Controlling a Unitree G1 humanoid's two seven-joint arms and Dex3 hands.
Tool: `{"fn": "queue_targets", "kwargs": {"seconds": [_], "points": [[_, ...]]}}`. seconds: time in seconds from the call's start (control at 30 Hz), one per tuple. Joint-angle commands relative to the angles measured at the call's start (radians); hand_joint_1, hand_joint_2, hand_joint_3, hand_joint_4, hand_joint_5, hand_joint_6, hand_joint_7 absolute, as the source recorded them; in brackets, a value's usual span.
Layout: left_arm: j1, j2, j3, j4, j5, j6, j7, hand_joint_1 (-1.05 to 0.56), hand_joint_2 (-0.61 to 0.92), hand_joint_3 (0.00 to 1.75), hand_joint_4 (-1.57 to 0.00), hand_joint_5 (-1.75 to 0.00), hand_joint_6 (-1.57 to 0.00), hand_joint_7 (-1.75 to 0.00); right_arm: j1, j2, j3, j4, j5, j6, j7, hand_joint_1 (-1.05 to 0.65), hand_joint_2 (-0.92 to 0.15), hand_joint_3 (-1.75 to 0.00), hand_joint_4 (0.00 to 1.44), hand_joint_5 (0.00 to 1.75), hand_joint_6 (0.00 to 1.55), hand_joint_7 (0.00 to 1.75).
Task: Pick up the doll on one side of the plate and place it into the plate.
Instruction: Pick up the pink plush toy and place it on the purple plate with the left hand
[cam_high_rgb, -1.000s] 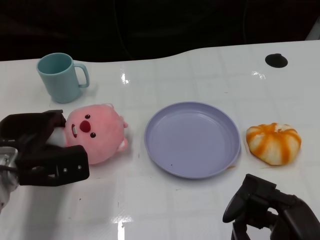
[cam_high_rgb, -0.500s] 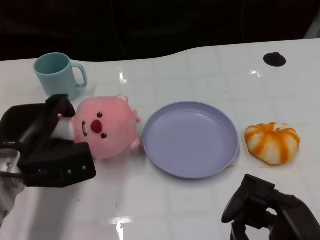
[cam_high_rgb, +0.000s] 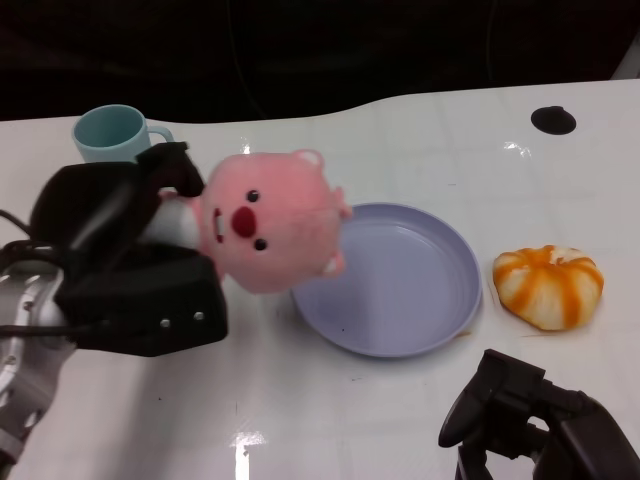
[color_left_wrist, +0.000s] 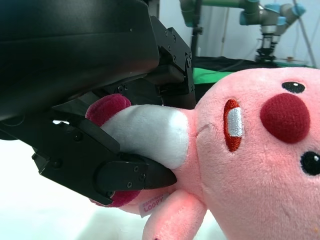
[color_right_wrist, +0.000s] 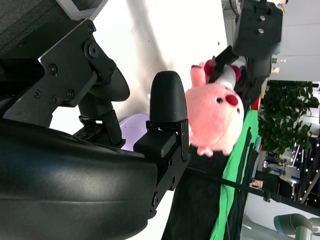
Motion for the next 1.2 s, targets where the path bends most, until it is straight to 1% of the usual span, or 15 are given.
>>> {"fn": "queue_targets", "kwargs": {"seconds": [0.03, 0.33, 0.43, 0.57, 0.67, 0.73, 0.9, 0.93, 0.97, 1.0, 1.03, 1.1, 1.13, 1.17, 1.2], "points": [[-0.04, -0.032, -0.006, -0.009, -0.004, 0.023, -0.03, -0.18, 0.48, 1.0, -0.91, -1.75, -0.68, -1.75, 0.003, 0.001, -0.002, -0.001, 0.008, -0.009, -0.002, 0.08, -0.39, -1.4, 0.69, 1.75, 0.61, 1.53], [-0.137, -0.162, -0.07, 0.064, 0.014, 0.085, -0.084, -0.15, 0.43, 1.13, -0.94, -1.75, -0.74, -1.75, 0.009, 0.002, 0.012, -0.017, -0.002, 0.006, -0.007, 0.06, -0.38, -1.4, 0.67, 1.75, 0.62, 1.53], [-0.175, -0.201, -0.097, 0.128, 0.021, 0.085, -0.078, -0.16, 0.42, 1.11, -0.93, -1.75, -0.74, -1.75, 0.008, 0.004, 0.014, -0.015, -0.003, 0.004, -0.008, 0.06, -0.38, -1.39, 0.68, 1.75, 0.62, 1.53], [-0.221, -0.248, -0.123, 0.224, 0.017, 0.071, -0.066, -0.19, 0.51, 1.0, -0.92, -1.75, -0.71, -1.75, 0.007, 0.003, 0.017, -0.009, 0.0, -0.001, -0.005, 0.05, -0.37, -1.41, 0.68, 1.75, 0.62, 1.52], [-0.243, -0.274, -0.137, 0.286, 0.018, 0.051, -0.042, -0.19, 0.53, 1.02, -0.94, -1.75, -0.75, -1.75, 0.008, 0.003, 0.021, -0.011, 0.001, 0.001, -0.004, 0.04, -0.37, -1.4, 0.69, 1.75, 0.62, 1.52], [-0.25, -0.282, -0.139, 0.309, 0.015, 0.04, -0.033, -0.19, 0.51, 1.09, -0.95, -1.75, -0.77, -1.75, 0.008, 0.003, 0.022, -0.011, 0.002, 0.001, -0.004, 0.04, -0.37, -1.4, 0.69, 1.75, 0.63, 1.52], [-0.269, -0.301, -0.157, 0.374, 0.027, 0.017, 0.002, -0.16, 0.45, 1.12, -0.95, -1.75, -0.79, -1.75, 0.01, 0.003, 0.026, -0.01, -0.001, -0.003, -0.005, 0.05, -0.37, -1.4, 0.69, 1.75, 0.62, 1.52], [-0.273, -0.302, -0.158, 0.38, 0.023, 0.021, -0.011, -0.17, 0.43, 1.12, -0.93, -1.75, -0.77, -1.69, 0.01, 0.003, 0.026, -0.01, -0.001, -0.004, -0.005, 0.05, -0.37, -1.4, 0.69, 1.75, 0.62, 1.52], [-0.276, -0.301, -0.158, 0.384, 0.018, 0.025, -0.027, -0.19, 0.42, 1.12, -0.9, -1.75, -0.78, -1.53, 0.011, 0.002, 0.026, -0.012, -0.001, -0.002, -0.006, 0.05, -0.37, -1.4, 0.69, 1.75, 0.62, 1.52], [-0.278, -0.299, -0.158, 0.379, 0.014, 0.033, -0.05, -0.21, 0.43, 1.04, -0.84, -1.74, -0.84, -1.17, 0.012, 0.001, 0.026, -0.013, -0.001, -0.002, -0.006, 0.05, -0.37, -1.4, 0.69, 1.75, 0.62, 1.52], [-0.278, -0.297, -0.158, 0.376, 0.011, 0.039, -0.065, -0.22, 0.48, 0.93, -0.81, -1.72, -0.89, -0.93, 0.012, 0.001, 0.025, -0.013, -0.002, -0.003, -0.006, 0.05, -0.37, -1.4, 0.69, 1.75, 0.62, 1.52], [-0.274, -0.289, -0.157, 0.358, -0.006, 0.042, -0.114, -0.24, 0.61, 0.7, -0.76, -1.7, -0.9, -0.61, 0.012, -0.001, 0.022, -0.015, 0.001, -0.001, -0.005, 0.05, -0.37, -1.4, 0.69, 1.75, 0.62, 1.52], [-0.273, -0.28, -0.157, 0.348, -0.018, 0.035, -0.152, -0.29, 0.79, 0.46, -0.61, -1.48, -0.81, -0.36, 0.013, -0.002, 0.02, -0.016, 0.001, 0.0, -0.005, 0.06, -0.37, -1.4, 0.69, 1.75, 0.62, 1.51], [-0.272, -0.275, -0.157, 0.341, -0.026, 0.031, -0.18, -0.32, 0.85, 0.37, -0.53, -1.2, -0.75, -0.22, 0.013, -0.003, 0.018, -0.017, 0.001, 0.001, -0.004, 0.06, -0.37, -1.4, 0.68, 1.75, 0.62, 1.51], [-0.273, -0.263, -0.164, 0.333, -0.027, 0.022, -0.209, -0.33, 0.89, 0.32, -0.49, -1.04, -0.71, -0.15, 0.013, -0.004, 0.017, -0.017, 0.002, 0.0, -0.003, 0.06, -0.37, -1.4, 0.68, 1.75, 0.61, 1.51]]}}
